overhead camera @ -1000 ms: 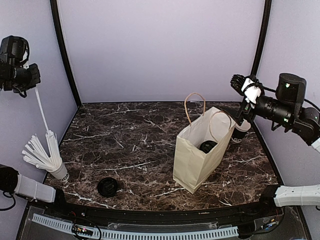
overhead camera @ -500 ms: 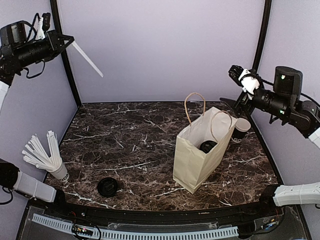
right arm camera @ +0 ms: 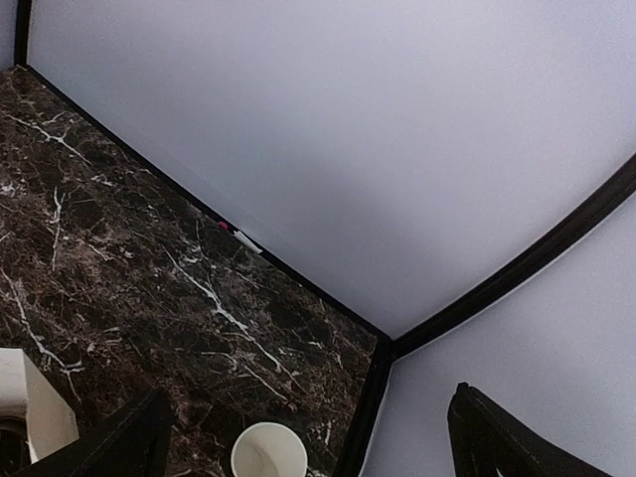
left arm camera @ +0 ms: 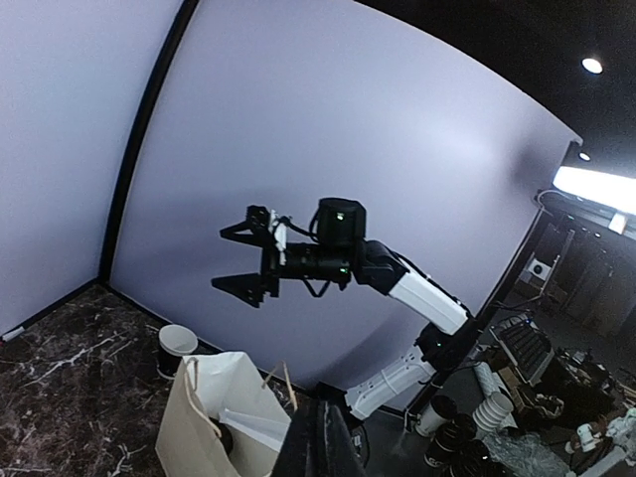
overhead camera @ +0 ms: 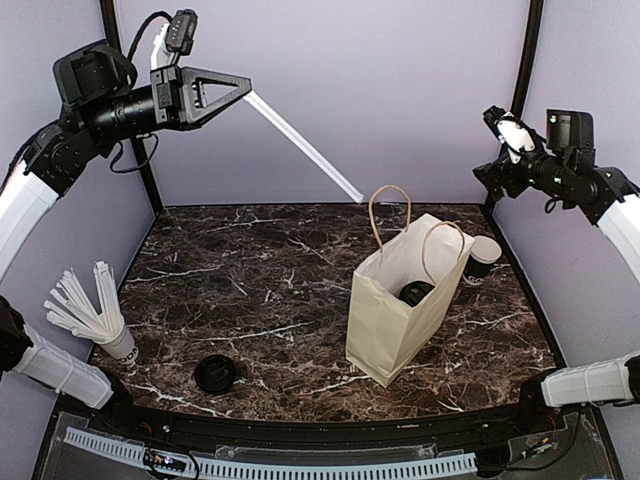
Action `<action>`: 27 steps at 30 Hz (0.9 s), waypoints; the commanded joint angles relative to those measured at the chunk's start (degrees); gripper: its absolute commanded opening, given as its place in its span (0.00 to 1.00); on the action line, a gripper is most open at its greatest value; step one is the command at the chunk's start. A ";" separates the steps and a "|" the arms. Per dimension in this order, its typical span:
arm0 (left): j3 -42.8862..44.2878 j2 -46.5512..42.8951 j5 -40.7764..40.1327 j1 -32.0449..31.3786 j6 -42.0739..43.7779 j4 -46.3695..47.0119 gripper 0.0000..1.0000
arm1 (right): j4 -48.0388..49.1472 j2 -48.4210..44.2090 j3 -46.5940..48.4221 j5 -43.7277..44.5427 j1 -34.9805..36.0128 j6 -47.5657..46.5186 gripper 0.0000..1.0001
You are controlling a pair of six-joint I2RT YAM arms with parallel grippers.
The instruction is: Pack the takeout coffee
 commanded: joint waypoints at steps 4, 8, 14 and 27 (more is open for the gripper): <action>0.49 3.90 -1.90 -10.59 4.64 -0.95 0.00 | -1.79 1.31 1.24 -6.55 -11.20 5.21 0.99; 4.34 9.75 -7.63 -15.42 9.81 -7.20 0.00 | 2.19 -1.74 -2.95 -8.94 -13.43 8.46 0.99; 9.18 20.07 -13.13 -19.34 13.74 -10.61 0.00 | 3.17 -2.50 -0.82 -10.95 -15.29 9.34 0.99; 17.69 20.53 -41.71 -22.47 32.13 -29.71 0.99 | 2.57 -7.13 -2.77 -16.83 -15.99 20.34 0.99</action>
